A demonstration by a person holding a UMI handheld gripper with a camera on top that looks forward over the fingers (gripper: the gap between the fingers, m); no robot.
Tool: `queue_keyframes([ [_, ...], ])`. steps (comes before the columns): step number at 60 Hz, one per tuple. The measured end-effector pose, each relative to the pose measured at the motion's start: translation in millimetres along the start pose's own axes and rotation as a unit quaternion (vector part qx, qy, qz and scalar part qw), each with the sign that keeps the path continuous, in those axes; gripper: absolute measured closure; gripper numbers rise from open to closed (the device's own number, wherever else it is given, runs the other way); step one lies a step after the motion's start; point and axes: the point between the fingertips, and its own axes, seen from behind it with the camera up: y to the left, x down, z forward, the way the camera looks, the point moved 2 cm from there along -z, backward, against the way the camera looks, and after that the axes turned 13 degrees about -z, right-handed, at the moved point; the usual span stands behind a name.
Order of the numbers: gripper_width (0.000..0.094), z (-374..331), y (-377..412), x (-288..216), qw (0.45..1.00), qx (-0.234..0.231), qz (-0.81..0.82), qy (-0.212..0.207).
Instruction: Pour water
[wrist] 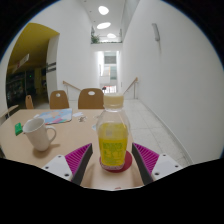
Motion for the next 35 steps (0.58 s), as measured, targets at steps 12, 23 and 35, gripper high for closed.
queue_keyframes([
  [12, 0.0076, -68, 5, 12, 1.0, 0.0, 0.003, 0.002],
  [23, 0.008, -122, 40, 23, 0.998, -0.042, 0.041, 0.0],
  [35, 0.0075, -133, 61, 31, 0.999, -0.041, 0.0, -0.002],
])
